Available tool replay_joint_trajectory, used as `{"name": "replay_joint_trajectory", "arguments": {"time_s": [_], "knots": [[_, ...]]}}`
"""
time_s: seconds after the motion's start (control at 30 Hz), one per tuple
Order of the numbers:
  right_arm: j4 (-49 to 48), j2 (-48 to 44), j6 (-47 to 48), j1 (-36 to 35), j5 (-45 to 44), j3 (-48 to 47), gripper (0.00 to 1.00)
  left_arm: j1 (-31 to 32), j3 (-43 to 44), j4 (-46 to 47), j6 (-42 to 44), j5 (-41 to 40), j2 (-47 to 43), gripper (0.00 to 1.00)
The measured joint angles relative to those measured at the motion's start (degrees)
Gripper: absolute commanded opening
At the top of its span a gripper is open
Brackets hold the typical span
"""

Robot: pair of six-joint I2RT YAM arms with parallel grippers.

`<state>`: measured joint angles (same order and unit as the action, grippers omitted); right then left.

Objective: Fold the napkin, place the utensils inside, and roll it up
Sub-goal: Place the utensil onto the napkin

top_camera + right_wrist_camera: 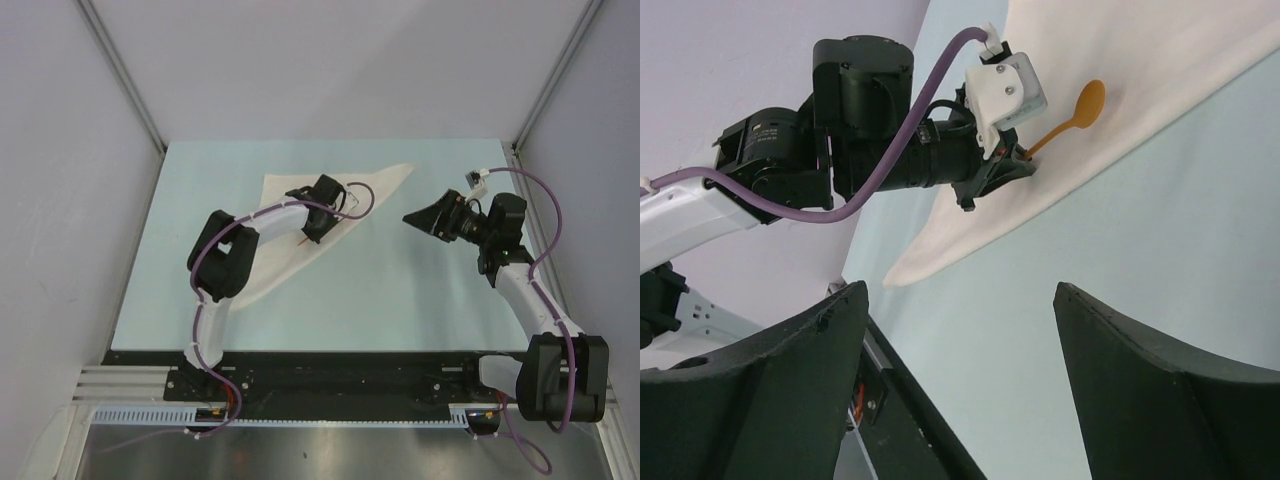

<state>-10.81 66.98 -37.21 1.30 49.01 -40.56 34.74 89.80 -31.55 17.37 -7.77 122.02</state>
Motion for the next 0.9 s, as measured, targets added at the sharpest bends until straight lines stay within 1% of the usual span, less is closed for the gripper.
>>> {"name": "replay_joint_trajectory", "arguments": {"time_s": [0.17,0.2,0.27,0.4,0.43,0.5,0.53,0.6,0.67,0.7,0.83,0.9], "knots": [[0.33,-0.09,0.04,0.0,0.02,0.07,0.8,0.02,0.44,-0.42,-0.92,-0.26,0.22,0.28],[0.37,-0.09,0.11,0.0,0.02,0.07,0.8,0.0,0.44,-0.37,-1.01,-0.55,0.22,0.28],[0.5,-0.15,0.42,0.0,0.02,0.04,0.8,0.0,0.46,-0.28,-1.31,-0.87,0.22,0.35],[0.85,-0.17,0.87,0.0,0.02,0.07,0.8,-0.13,0.63,-0.28,-1.9,-1.05,0.22,0.37],[0.94,-0.17,0.92,0.0,0.02,0.07,0.8,-0.15,0.63,-0.28,-1.92,-1.05,0.2,0.41],[1.09,-0.17,1.01,0.0,0.0,0.07,0.8,-0.15,0.66,-0.2,-1.97,-1.25,0.15,0.43],[1.14,-0.17,1.05,0.02,0.02,0.07,0.8,-0.24,0.66,-0.09,-2.03,-1.14,0.11,0.46],[1.16,-0.17,1.07,0.04,0.0,0.07,0.81,-0.39,0.66,0.0,-2.36,-1.11,-0.02,0.48],[1.18,-0.17,1.07,0.15,-0.09,0.07,0.81,-0.48,0.66,-0.04,-2.73,-0.59,-0.26,0.57],[1.25,-0.17,1.07,0.26,-0.15,0.04,0.81,-0.48,0.66,-0.26,-3.02,-0.02,-0.44,0.65],[2.19,2.4,1.42,1.29,-1.2,-1.73,0.8,-0.37,-0.26,-1.33,-4.74,2.01,-3.54,0.78],[2.62,6.6,1.77,1.84,-2.49,-5.11,0.77,-0.37,-1.4,-1.7,-5.64,2.47,-7.15,0.79]]}}
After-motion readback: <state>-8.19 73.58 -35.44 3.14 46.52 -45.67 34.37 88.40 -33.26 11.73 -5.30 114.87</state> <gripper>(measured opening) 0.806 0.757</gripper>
